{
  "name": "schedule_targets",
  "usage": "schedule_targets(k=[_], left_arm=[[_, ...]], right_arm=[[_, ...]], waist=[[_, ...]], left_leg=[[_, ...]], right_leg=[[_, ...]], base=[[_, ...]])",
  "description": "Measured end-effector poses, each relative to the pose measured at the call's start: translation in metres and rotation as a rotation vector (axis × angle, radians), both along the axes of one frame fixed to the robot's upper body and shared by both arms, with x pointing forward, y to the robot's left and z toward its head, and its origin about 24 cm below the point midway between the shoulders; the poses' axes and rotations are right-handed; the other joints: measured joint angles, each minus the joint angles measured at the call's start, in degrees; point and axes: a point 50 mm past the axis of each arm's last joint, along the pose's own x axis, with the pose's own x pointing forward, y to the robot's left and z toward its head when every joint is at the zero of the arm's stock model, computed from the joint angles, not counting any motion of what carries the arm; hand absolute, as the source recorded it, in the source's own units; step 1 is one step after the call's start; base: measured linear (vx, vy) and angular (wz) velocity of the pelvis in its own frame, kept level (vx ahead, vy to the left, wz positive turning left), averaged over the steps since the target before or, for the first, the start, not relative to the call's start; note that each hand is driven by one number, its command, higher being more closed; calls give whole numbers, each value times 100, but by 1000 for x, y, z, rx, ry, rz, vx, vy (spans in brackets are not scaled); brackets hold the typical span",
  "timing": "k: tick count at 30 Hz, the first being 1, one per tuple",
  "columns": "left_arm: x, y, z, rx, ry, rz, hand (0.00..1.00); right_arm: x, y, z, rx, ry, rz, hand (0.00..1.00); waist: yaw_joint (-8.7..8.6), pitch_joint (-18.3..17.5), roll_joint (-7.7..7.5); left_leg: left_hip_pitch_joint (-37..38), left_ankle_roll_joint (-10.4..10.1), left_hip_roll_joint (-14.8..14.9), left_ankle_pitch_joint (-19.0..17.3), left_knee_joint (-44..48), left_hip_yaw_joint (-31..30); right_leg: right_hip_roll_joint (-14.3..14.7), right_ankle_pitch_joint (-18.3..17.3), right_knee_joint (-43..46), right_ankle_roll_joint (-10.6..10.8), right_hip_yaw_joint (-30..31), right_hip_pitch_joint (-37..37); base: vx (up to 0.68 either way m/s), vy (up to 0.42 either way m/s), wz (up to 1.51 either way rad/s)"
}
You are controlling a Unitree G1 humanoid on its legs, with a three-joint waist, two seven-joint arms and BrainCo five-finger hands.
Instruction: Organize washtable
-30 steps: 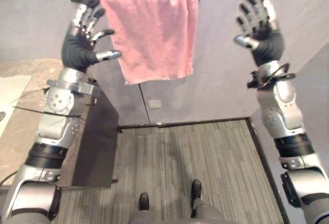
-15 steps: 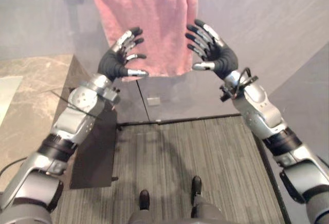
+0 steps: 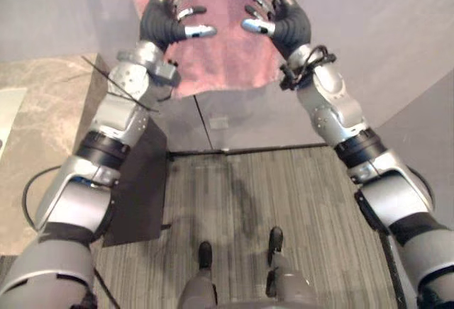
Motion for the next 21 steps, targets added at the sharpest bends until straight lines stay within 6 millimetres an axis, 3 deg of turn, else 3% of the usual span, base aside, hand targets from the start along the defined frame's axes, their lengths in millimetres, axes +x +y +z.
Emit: schedule_targets(k=[11, 21], left_arm=[[14, 10, 25, -97, -2, 94, 0], [20, 26, 29, -146, 21, 158, 0]], right_arm=[[1, 15, 26, 45, -26, 1, 0], [-2, 22, 35, 49, -49, 20, 0]], waist=[[-23, 533, 18], [-72, 814, -1]], left_leg=[[-168, -13, -2, 50, 0, 10], [-267, -13, -9, 50, 1, 117]], right_leg=[[4, 45, 2, -15, 17, -183], [9, 112, 2, -40, 120, -344]], base=[[-4, 33, -1], [-3, 42, -5]])
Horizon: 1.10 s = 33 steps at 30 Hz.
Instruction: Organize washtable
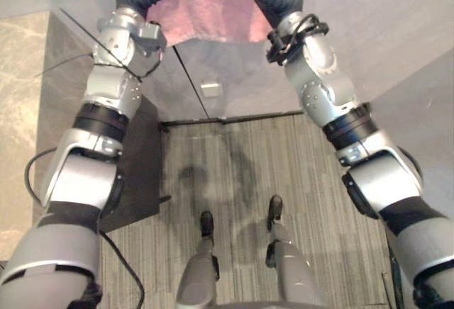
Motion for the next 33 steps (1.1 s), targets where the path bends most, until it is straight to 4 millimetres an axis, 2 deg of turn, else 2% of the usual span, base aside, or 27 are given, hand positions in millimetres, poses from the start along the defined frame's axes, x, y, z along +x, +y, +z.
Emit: schedule_targets(k=[7, 11, 16, 19, 22, 26, 29, 33], left_arm=[[1, 4, 10, -19, -9, 24, 0], [-4, 10, 30, -58, -63, 46, 0], [-6, 13, 34, -56, -71, 54, 0], [-7, 18, 36, -52, -76, 69, 0], [-10, 17, 48, -55, -103, 68, 0], [-13, 18, 57, -75, -130, 71, 0], [-15, 31, 60, -150, -140, 115, 0], [-20, 45, 63, -187, -159, 164, 0]], right_arm=[[0, -4, 2, 15, -3, -7, 0], [-3, -8, 20, 35, -44, -12, 0], [-3, -14, 27, 59, -52, -17, 0], [-1, -22, 31, 78, -51, -43, 0], [1, -34, 42, 90, -68, -87, 0], [6, -54, 49, 203, -28, -133, 0], [8, -67, 50, 227, -19, -171, 0], [7, -71, 52, 230, -26, -179, 0]], waist=[[-34, 44, -30], [-34, 198, -34], [-48, 208, -33], [-43, 221, -35], [-5, 348, -36], [2, 444, -43], [39, 445, -43], [59, 446, -43]], left_leg=[[-39, 0, 3, 1, -1, -26], [-47, 0, 3, 4, 0, -41], [-83, 0, 4, 4, 0, -91], [-96, 0, 4, 4, 1, -115], [-120, -1, -3, 36, 1, -159], [-165, -10, 3, 73, 1, -238], [-168, -9, 3, 74, 1, -239], [-167, -9, 5, 74, 1, -235]], right_leg=[[-1, 0, 0, 0, -31, -18], [-3, 0, 0, 0, -50, -18], [-8, 0, 0, 0, -100, -22], [-10, 0, 0, 0, -117, -23], [-20, 0, 0, 0, -146, -22], [-21, 0, 0, -1, -219, -24], [-19, 0, 0, -1, -217, -28], [-16, 0, 0, -1, -210, -30]], base=[[-3, 45, 2], [-3, 45, 2], [10, 52, 5], [8, 55, 4], [-9, 48, 6], [-13, 37, 9], [-9, 48, 0], [-4, 43, 0]])
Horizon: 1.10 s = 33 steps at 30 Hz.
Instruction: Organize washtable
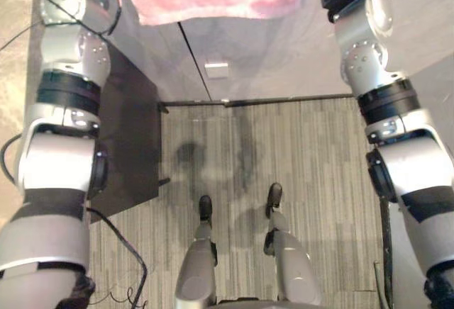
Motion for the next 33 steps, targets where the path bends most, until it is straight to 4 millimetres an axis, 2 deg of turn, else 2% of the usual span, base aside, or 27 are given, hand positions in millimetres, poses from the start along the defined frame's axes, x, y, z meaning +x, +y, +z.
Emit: schedule_targets(k=[4, 8, 12, 19, 21, 22, 25, 28, 30, 32, 33], left_arm=[[-6, 19, -4, -58, -15, 49, 0], [-10, 40, -16, -84, 2, 101, 0], [-18, 63, -28, -127, 0, 161, 0], [-27, 85, -37, -148, 3, 223, 0], [-28, 87, -39, -154, 3, 227, 0], [-32, 91, -40, -169, -10, 233, 0], [-39, 95, -38, -186, -46, 244, 0], [-48, 95, -49, -165, -64, 247, 0], [-55, 86, -56, -107, -81, 230, 0], [-60, 77, -56, -57, -103, 206, 0], [-65, 65, -56, -10, -130, 171, 0]], right_arm=[[-2, -6, 3, -12, -18, -9, 0], [-9, -31, 2, 0, -56, -43, 0], [-9, -58, -16, 59, -23, -86, 0], [-10, -70, -33, 65, -2, -108, 0], [-13, -74, -41, 61, 1, -109, 0], [-14, -77, -52, 55, 13, -107, 0], [-15, -88, -63, 81, 28, -128, 0], [-18, -101, -76, 117, 50, -163, 0], [-27, -106, -81, 131, 21, -164, 0], [-33, -102, -82, 115, -2, -144, 0], [-40, -95, -81, 94, -34, -115, 0]], waist=[[-4, 0, 0], [6, 0, -1], [3, 0, -2], [-8, -5, -14], [-4, -10, -27], [-24, -22, -80], [-63, -42, -176], [-89, -67, -247], [-83, -109, -317], [-75, -141, -364], [-50, -170, -397]], left_leg=[[2, 0, 0, 0, 0, 3], [4, 0, -3, -1, 0, 2], [30, 1, -3, -2, 0, 44], [113, -3, 30, -4, 1, 165], [168, -5, 46, -6, 0, 189], [251, -21, 59, -19, 0, 225], [277, -23, 66, -20, 1, 243], [366, -31, 74, -28, 1, 239], [449, -42, 78, -39, 1, 232], [501, -40, 79, -43, 1, 229], [572, -35, 79, -57, 0, 230]], right_leg=[[1, 0, 0, 0, 6, -1], [-1, 3, 1, -4, 10, -1], [4, 5, 1, -6, 61, 1], [57, 6, 0, -12, 192, 13], [79, 6, 0, -13, 220, 58], [98, 6, -1, -13, 250, 111], [106, 5, -1, -12, 262, 140], [112, -4, -2, -6, 256, 267], [113, -48, -3, 31, 252, 371], [113, -59, -3, 37, 251, 431], [112, -75, -3, 43, 253, 502]], base=[[2, 50, 0], [3, 52, 0], [-3, 39, -4], [-6, 13, -9], [-5, 25, -12], [-3, 25, -11], [-11, 28, -3], [-21, 31, 2], [-21, 49, 2], [-10, 35, 1], [-12, 35, 0]])
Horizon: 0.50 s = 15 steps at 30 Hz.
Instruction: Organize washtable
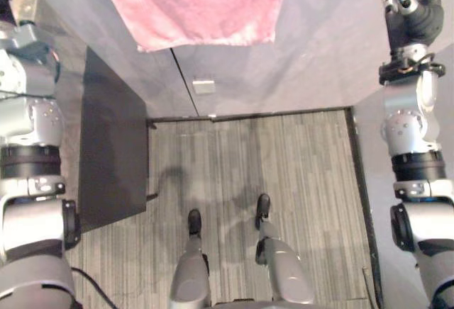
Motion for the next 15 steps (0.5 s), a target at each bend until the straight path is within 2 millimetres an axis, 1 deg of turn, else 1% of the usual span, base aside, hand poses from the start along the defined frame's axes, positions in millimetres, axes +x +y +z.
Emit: schedule_targets(k=[1, 2, 3, 5, 6, 7, 8, 9, 11, 12, 15], left_arm=[[-2, -5, -1, 18, -6, -17, 0], [-5, -13, -5, 45, -16, -42, 0], [-6, -16, -9, 58, -17, -53, 0], [-11, -30, -22, 98, -18, -115, 0], [-11, -33, -24, 109, -18, -133, 0], [-11, -41, -29, 136, -11, -174, 0], [-11, -52, -36, 180, 8, -225, 0], [-11, -64, -42, 219, 25, -290, 0], [-11, -76, -49, 266, 44, -356, 0], [-10, -83, -52, 295, 58, -392, 0], [-7, -91, -58, 322, 88, -440, 0]], right_arm=[[-3, 3, -1, -16, -11, 12, 0], [-6, 9, -2, -46, -29, 39, 0], [-7, 12, -3, -61, -33, 52, 0], [-8, 28, -14, -139, -21, 103, 0], [-8, 33, -16, -159, -18, 124, 0], [-8, 43, -22, -195, -8, 170, 0], [-11, 54, -28, -231, -6, 217, 0], [-14, 64, -33, -276, -8, 259, 0], [-16, 76, -38, -326, -6, 305, 0], [-17, 84, -41, -353, 3, 341, 0], [-18, 101, -53, -407, 39, 414, 0]], waist=[[14, -44, -10], [30, -160, -12], [35, -241, -10], [59, -542, -2], [59, -558, -3], [65, -648, 6], [73, -821, 12], [80, -958, 36], [80, -1084, 84], [87, -1121, 134], [81, -1232, 232]], left_leg=[[12, 3, 0, -7, 0, 2], [11, 9, 0, -16, 0, 3], [11, 12, 0, -21, -1, 4], [70, 15, 1, -40, 0, 8], [130, 15, 1, -47, 0, 13], [219, 15, 1, -73, 0, 17], [217, 17, -1, -84, -2, 13], [219, 25, -7, -89, -3, 6], [224, 29, -21, -91, -7, 5], [252, 32, -29, -92, -6, -5], [313, 63, -33, -112, -39, -6]], right_leg=[[0, -6, 0, 3, 2, 11], [-2, -19, 0, 14, 2, 11], [-2, -22, 0, 14, 2, 12], [-1, -44, 0, 11, -4, 72], [-2, -54, 0, 18, -5, 132], [-5, -84, 0, 30, -7, 222], [-15, -97, 0, 30, -28, 228], [-25, -107, 0, 36, -43, 240], [-43, -115, 0, 45, -50, 247], [-54, -116, 0, 46, -54, 284], [-63, -138, -1, 47, -65, 356]], base=[[-6, 35, 0], [0, 0, 0], [0, 0, 0], [43, 40, 0], [34, 42, 1], [18, 43, 3], [6, 42, 6], [9, 41, 6], [0, 28, 4], [-16, 21, 3], [-20, 15, 1]])
